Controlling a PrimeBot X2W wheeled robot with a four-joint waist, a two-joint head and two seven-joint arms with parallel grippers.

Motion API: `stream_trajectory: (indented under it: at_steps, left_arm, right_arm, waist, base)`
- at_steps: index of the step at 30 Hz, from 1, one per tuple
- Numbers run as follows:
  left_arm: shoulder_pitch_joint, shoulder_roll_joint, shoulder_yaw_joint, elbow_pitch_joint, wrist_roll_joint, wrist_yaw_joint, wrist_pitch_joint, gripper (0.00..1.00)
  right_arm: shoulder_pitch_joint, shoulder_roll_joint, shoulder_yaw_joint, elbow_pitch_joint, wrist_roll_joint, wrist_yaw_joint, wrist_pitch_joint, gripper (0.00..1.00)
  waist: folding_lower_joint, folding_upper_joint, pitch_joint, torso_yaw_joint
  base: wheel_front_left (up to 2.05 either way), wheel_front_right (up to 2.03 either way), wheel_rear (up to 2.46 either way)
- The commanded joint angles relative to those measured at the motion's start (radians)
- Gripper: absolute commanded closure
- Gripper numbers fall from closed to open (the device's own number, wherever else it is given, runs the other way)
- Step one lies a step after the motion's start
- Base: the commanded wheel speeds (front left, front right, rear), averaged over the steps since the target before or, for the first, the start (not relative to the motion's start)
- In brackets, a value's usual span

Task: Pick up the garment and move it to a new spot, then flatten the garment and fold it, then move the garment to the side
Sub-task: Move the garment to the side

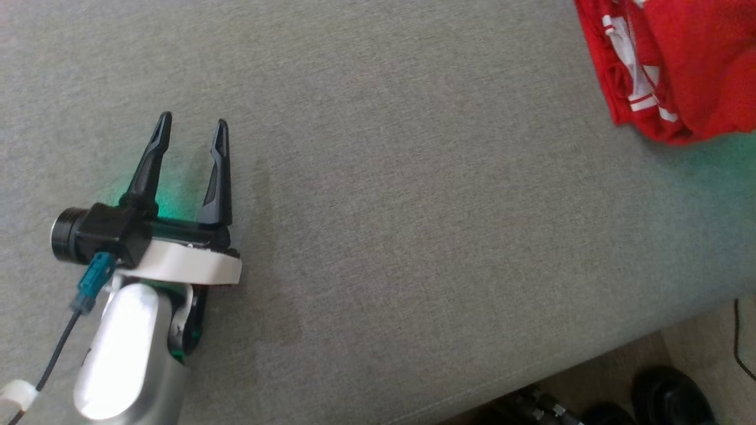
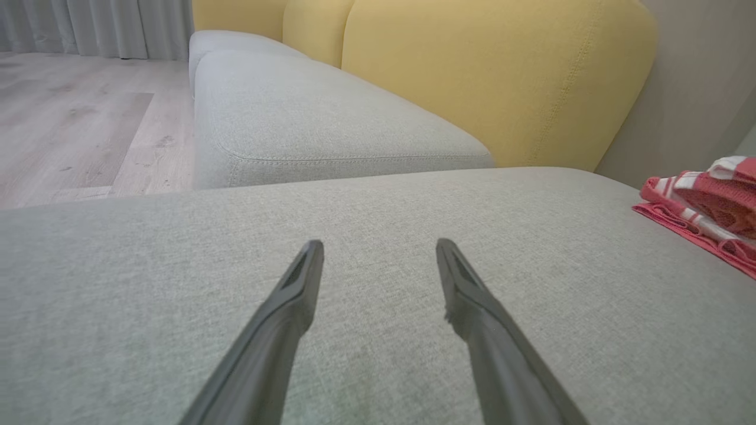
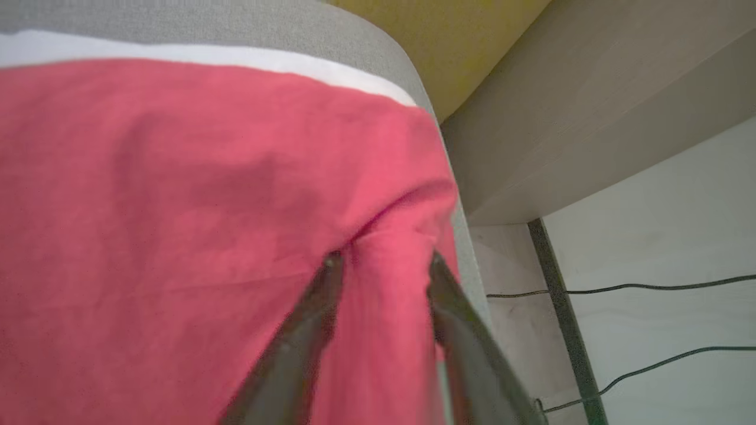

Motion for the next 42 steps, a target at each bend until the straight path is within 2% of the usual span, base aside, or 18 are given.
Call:
stream_trajectory:
  at_steps: [1,7,12,17,21,27,33,37,42]
  left_arm:
    - [-0.019,0.022,0.023,-0.033,0.007,0.006,0.001,0.00]
    - [0.005,0.010,0.027,0.000,-0.013,0.012,-0.032,0.00]
    - [0.051,-0.012,0.037,0.050,-0.041,0.018,-0.074,0.00]
    - [0.125,-0.035,0.061,0.091,-0.075,0.025,-0.108,0.00]
    - [0.194,-0.054,0.086,0.106,-0.096,0.032,-0.122,0.00]
    - [0.264,-0.058,0.113,0.110,-0.100,0.038,-0.127,0.00]
    - [0.318,-0.060,0.136,0.093,-0.094,0.035,-0.128,0.00]
    - [0.329,-0.058,0.139,0.090,-0.079,0.033,-0.128,0.00]
    - [0.330,-0.062,0.141,0.095,-0.072,0.029,-0.128,0.00]
  right_arm:
    - [-0.010,-0.018,-0.009,0.010,-0.013,0.007,-0.021,0.00]
    - [-0.018,0.038,-0.058,0.154,-0.035,0.007,-0.036,0.00]
    - [0.020,0.093,-0.075,0.138,-0.022,0.007,-0.129,0.00]
    - [0.127,0.161,-0.092,0.015,0.035,0.007,-0.261,0.00]
    - [0.244,0.192,-0.106,-0.092,0.041,0.007,-0.346,0.00]
    - [0.413,0.230,-0.185,-0.228,-0.003,0.007,-0.402,0.00]
    - [0.621,0.298,-0.319,-0.395,-0.126,0.007,-0.409,0.00]
    - [0.719,0.347,-0.401,-0.494,-0.193,0.007,-0.365,0.00]
    - [0.798,0.392,-0.455,-0.614,-0.256,0.007,-0.286,0.00]
  waist:
    - [-0.0002,0.0000,-0.003,0.005]
    - [-0.0002,0.0000,-0.067,0.021]
    - [-0.0002,0.0000,-0.169,0.044]
    - [-0.0002,0.0000,-0.283,0.078]
    - [-0.0002,0.0000,-0.366,0.120]
    - [-0.0002,0.0000,-0.441,0.167]
    - [-0.0002,0.0000,-0.481,0.206]
    - [-0.0002,0.0000,-0.483,0.218]
    - [-0.0002,0.0000,-0.477,0.221]
  base:
    - [0.00,0.00,0.00]
    - [0.00,0.00,0.00]
    - [0.00,0.00,0.00]
    - [0.00,0.00,0.00]
    - [0.00,0.00,0.00]
    - [0.00,0.00,0.00]
    - [0.00,0.00,0.00]
    - [0.00,0.00,0.00]
    - [0.00,0.00,0.00]
